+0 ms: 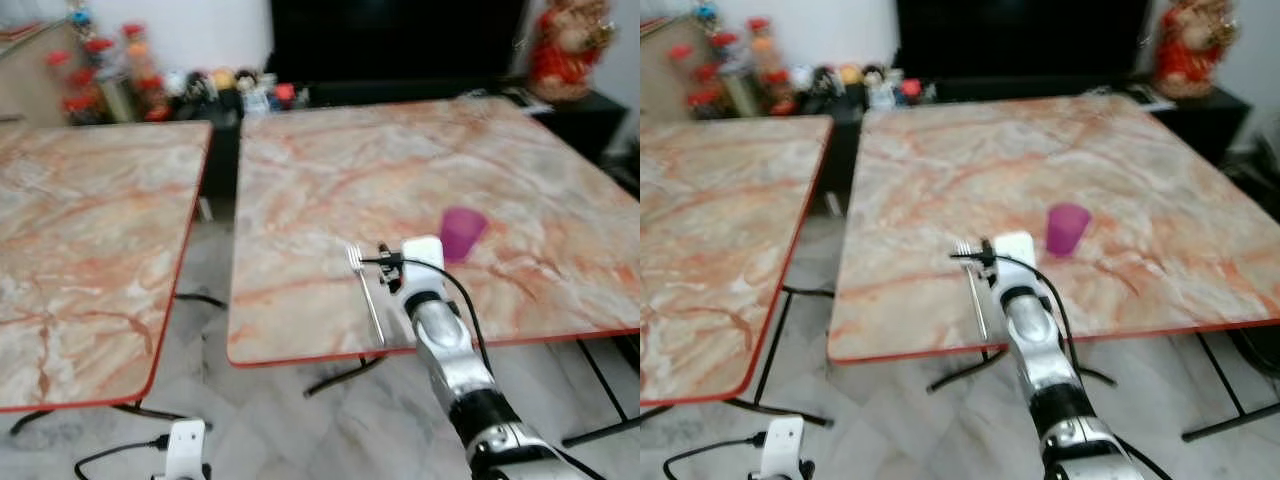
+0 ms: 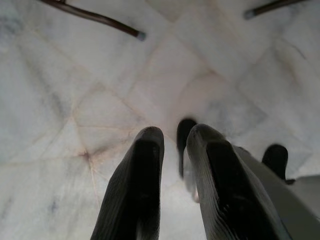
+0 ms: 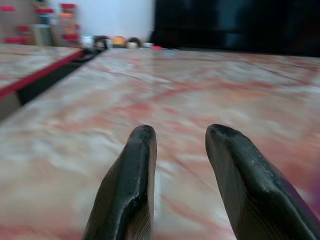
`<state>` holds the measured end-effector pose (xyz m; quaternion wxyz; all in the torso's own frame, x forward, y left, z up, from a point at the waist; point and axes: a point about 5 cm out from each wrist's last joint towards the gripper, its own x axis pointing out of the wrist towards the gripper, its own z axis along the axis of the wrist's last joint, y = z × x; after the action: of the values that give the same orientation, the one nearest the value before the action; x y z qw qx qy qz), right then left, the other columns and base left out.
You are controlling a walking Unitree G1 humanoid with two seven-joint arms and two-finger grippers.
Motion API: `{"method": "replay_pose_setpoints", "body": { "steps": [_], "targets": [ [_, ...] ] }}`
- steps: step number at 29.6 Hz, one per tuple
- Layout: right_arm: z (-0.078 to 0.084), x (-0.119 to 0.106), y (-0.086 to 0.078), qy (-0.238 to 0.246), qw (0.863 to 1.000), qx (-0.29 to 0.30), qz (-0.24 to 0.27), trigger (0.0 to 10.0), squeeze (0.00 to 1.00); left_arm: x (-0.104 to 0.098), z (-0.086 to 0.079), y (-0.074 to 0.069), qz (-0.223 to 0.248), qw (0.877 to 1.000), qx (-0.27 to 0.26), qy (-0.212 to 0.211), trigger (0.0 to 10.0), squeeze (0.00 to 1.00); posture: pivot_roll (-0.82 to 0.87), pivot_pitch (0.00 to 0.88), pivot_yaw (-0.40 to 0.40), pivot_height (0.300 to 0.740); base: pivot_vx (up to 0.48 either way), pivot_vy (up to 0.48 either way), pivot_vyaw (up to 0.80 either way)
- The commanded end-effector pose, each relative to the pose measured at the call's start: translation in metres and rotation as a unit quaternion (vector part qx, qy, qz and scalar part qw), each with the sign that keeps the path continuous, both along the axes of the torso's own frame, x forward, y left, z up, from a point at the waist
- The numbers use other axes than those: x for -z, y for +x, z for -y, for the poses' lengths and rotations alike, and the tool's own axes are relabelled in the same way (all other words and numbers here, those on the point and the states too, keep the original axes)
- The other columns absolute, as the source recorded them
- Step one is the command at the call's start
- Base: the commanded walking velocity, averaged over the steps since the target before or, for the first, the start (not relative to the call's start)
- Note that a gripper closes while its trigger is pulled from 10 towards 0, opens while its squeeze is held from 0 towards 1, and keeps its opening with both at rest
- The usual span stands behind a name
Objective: Setting the table
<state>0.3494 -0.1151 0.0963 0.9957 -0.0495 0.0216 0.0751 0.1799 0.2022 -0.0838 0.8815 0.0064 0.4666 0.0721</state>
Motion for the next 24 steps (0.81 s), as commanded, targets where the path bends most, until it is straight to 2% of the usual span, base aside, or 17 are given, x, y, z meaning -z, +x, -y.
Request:
{"method": "replay_pose_setpoints", "body": {
  "steps": [1, 12, 13, 15, 16, 17, 18, 19, 20, 24],
  "targets": [
    [-0.009, -0.007, 0.002, 0.008, 1.000, -0.011, 0.010, 10.0, 0.00, -0.002, -0.009, 0.001, 0.001, 1.000, -0.004, 0.011, 10.0, 0.00, -0.05, 0.012, -0.013, 0.740, 0.000, 0.000, 0.00],
    [-0.004, 0.000, 0.000, 0.003, 1.000, 0.012, -0.010, 10.0, 0.00, -0.002, -0.008, 0.002, 0.000, 1.000, -0.005, 0.007, 10.0, 0.00, -0.05, 0.017, -0.015, 0.740, 0.000, 0.000, 0.00],
    [-0.004, 0.001, 0.000, 0.002, 1.000, 0.016, -0.013, 10.0, 0.95, -0.002, -0.008, 0.001, 0.000, 1.000, -0.005, 0.006, 10.0, 0.00, -0.05, 0.017, -0.015, 0.740, 0.000, 0.000, 0.00],
    [-0.004, 0.001, 0.000, 0.000, 1.000, 0.017, -0.014, 10.0, 0.95, -0.002, -0.008, 0.001, 0.000, 1.000, -0.005, 0.006, 10.0, 0.00, -0.05, 0.017, -0.015, 0.740, 0.000, 0.000, 0.00],
    [-0.004, 0.002, 0.000, -0.002, 1.000, 0.019, -0.018, 10.0, 1.00, -0.002, -0.008, 0.001, 0.000, 1.000, -0.006, 0.006, 10.0, 0.00, -0.05, 0.017, -0.015, 0.740, 0.000, 0.000, 0.00],
    [-0.004, 0.003, 0.000, -0.006, 1.000, 0.021, -0.022, 10.0, 1.00, -0.002, -0.008, 0.001, -0.001, 1.000, -0.006, 0.006, 10.0, 0.00, -0.05, 0.017, -0.015, 0.740, 0.000, 0.000, 0.00],
    [-0.004, 0.005, 0.000, -0.012, 0.999, 0.025, -0.030, 10.0, 0.63, -0.002, -0.009, 0.001, -0.001, 1.000, -0.006, 0.007, 10.0, 0.00, -0.05, 0.020, -0.010, 0.740, 0.000, 0.000, 0.00],
    [-0.004, 0.009, 0.000, -0.024, 0.998, 0.030, -0.045, 10.0, 0.00, -0.002, -0.009, 0.000, -0.002, 1.000, -0.005, 0.007, 10.0, 0.00, -0.05, 0.019, -0.008, 0.740, 0.000, 0.000, 0.00],
    [-0.003, 0.013, 0.000, -0.034, 0.997, 0.038, -0.060, 10.0, 0.00, -0.001, -0.009, 0.000, -0.003, 1.000, -0.004, 0.007, 10.0, 0.00, -0.05, 0.019, -0.007, 0.740, 0.000, 0.000, 0.00],
    [-0.003, 0.014, 0.000, -0.028, 0.996, 0.045, -0.067, 10.0, 0.00, -0.002, -0.010, 0.000, -0.004, 1.000, -0.004, 0.008, 10.0, 0.00, -0.05, 0.018, 0.002, 0.740, 0.000, 0.000, 0.00]
  ]
}}
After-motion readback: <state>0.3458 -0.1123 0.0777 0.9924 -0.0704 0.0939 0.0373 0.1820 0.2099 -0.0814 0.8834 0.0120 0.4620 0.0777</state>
